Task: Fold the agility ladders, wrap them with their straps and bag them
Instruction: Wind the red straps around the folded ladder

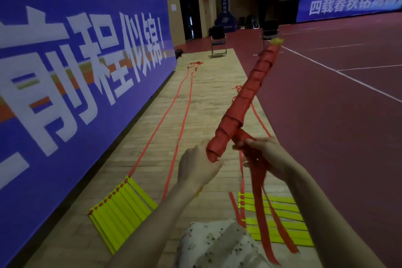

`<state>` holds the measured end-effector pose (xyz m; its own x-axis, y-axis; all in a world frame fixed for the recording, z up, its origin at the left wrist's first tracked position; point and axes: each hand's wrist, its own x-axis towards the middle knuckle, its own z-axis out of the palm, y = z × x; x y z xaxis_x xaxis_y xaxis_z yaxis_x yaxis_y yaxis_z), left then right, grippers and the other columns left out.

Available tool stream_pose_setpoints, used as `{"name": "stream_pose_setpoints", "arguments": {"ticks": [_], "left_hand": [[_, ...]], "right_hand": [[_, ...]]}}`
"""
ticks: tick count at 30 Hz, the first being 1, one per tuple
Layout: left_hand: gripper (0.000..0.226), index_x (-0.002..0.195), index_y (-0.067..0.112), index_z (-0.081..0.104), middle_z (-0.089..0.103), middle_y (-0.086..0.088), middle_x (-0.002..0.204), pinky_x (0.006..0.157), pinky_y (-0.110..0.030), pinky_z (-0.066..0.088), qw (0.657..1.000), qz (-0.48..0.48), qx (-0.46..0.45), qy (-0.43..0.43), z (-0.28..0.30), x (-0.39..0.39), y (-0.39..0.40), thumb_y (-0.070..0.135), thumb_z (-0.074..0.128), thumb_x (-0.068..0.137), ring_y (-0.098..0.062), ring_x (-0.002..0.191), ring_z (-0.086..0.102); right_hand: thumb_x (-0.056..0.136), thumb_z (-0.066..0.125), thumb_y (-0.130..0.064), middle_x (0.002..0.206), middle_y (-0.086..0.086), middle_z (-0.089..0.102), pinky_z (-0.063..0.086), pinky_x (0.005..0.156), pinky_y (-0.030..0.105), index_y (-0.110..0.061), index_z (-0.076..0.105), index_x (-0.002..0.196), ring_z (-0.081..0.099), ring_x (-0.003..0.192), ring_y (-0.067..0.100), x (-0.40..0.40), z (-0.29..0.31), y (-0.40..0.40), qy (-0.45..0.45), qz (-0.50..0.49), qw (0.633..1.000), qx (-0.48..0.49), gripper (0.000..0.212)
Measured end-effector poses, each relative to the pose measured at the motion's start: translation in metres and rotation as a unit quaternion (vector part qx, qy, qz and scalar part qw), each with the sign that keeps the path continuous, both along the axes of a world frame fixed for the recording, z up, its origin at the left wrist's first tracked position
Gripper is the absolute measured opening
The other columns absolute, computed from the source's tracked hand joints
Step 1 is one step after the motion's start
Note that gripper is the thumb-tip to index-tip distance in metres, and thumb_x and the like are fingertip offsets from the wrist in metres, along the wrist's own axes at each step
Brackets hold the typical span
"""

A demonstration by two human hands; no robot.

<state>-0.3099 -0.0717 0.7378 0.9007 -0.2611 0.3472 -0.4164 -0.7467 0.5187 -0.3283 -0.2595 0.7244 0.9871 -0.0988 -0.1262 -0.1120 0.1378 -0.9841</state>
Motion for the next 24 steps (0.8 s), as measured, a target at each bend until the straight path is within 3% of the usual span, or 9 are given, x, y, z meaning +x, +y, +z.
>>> {"name": "stream_pose_setpoints", "arguments": {"ticks": [4,8,12,16,18,19,21,22,24], "left_hand": [[0.062,0.128,0.031,0.055,0.069,-0.003,0.086,0.059,-0.033,0.045,0.987,0.028,0.062,-0.147,-0.010,0.005,0.016,0.022,0.069,0.068,-0.031,0.080,0.064],[0.080,0.130,0.018,0.057,0.063,-0.006,0.088,0.060,-0.037,0.050,0.937,0.041,0.129,-0.321,-0.017,0.017,0.023,0.014,0.078,0.053,-0.029,0.076,0.060],[0.062,0.132,0.020,0.050,0.059,-0.006,0.096,0.067,-0.039,0.046,0.873,0.082,0.183,-0.445,-0.010,0.012,0.014,0.008,0.055,0.071,-0.026,0.081,0.056],[0.052,0.129,0.023,0.050,0.058,-0.005,0.100,0.070,-0.039,0.044,0.864,0.102,0.192,-0.454,-0.015,0.002,0.005,0.009,0.043,0.079,-0.025,0.084,0.052],[0.053,0.129,0.024,0.049,0.057,-0.005,0.103,0.070,-0.039,0.043,0.892,0.088,0.191,-0.400,-0.009,-0.003,0.001,0.020,0.055,0.076,-0.025,0.088,0.053],[0.060,0.130,0.026,0.048,0.056,-0.003,0.106,0.073,-0.040,0.044,0.919,0.063,0.204,-0.332,-0.001,-0.002,0.002,0.032,0.064,0.072,-0.025,0.092,0.053],[0.072,0.128,0.033,0.046,0.060,0.003,0.112,0.083,-0.038,0.048,0.976,-0.072,0.191,-0.080,0.025,0.008,0.011,0.050,0.073,0.064,-0.020,0.102,0.057],[0.066,0.123,0.031,0.051,0.065,0.004,0.110,0.085,-0.036,0.051,0.975,-0.160,0.131,0.085,0.042,0.013,0.017,0.049,0.077,0.065,-0.018,0.101,0.061],[0.037,0.105,0.016,0.063,0.072,-0.006,0.095,0.075,-0.035,0.058,0.916,-0.254,0.008,0.310,0.063,0.020,0.027,0.026,0.080,0.073,-0.024,0.084,0.069]], "right_hand": [[0.095,0.032,-0.003,0.090,0.019,0.072,0.052,0.059,0.033,0.006,0.063,0.094,0.062,0.054,0.020,0.000,0.010,0.020,0.004,0.015,0.987,0.163,0.033],[0.085,0.038,-0.006,0.060,0.008,0.059,0.042,0.046,0.025,0.003,0.057,0.087,0.049,0.044,0.016,-0.008,0.013,0.034,-0.027,-0.039,0.990,0.134,0.021],[0.062,0.053,-0.020,0.061,0.004,0.044,0.033,0.045,0.026,-0.009,0.051,0.069,0.041,0.047,0.015,-0.023,0.016,0.047,-0.071,-0.075,0.982,0.157,0.013],[0.076,0.075,-0.032,0.059,0.003,0.048,0.037,0.043,0.026,-0.010,0.059,0.083,0.045,0.048,0.016,-0.030,0.021,0.048,-0.093,-0.085,0.978,0.166,0.028],[0.081,0.074,-0.026,0.059,0.002,0.048,0.040,0.044,0.026,-0.008,0.058,0.085,0.045,0.049,0.015,-0.030,0.020,0.044,-0.104,-0.107,0.979,0.142,0.024],[0.081,0.074,-0.022,0.059,0.001,0.048,0.041,0.045,0.026,-0.008,0.058,0.082,0.045,0.050,0.015,-0.029,0.019,0.040,-0.111,-0.110,0.978,0.140,0.021],[0.077,0.077,-0.022,0.058,0.001,0.047,0.040,0.046,0.025,-0.009,0.058,0.076,0.043,0.050,0.015,-0.031,0.015,0.032,-0.129,-0.097,0.978,0.130,0.023],[0.076,0.077,-0.024,0.056,0.002,0.046,0.039,0.047,0.025,-0.009,0.057,0.074,0.042,0.049,0.015,-0.032,0.014,0.030,-0.138,-0.082,0.979,0.123,0.025],[0.077,0.072,-0.028,0.055,0.004,0.046,0.040,0.046,0.025,-0.008,0.058,0.073,0.043,0.046,0.014,-0.033,0.016,0.026,-0.155,-0.057,0.979,0.119,0.025]]}}
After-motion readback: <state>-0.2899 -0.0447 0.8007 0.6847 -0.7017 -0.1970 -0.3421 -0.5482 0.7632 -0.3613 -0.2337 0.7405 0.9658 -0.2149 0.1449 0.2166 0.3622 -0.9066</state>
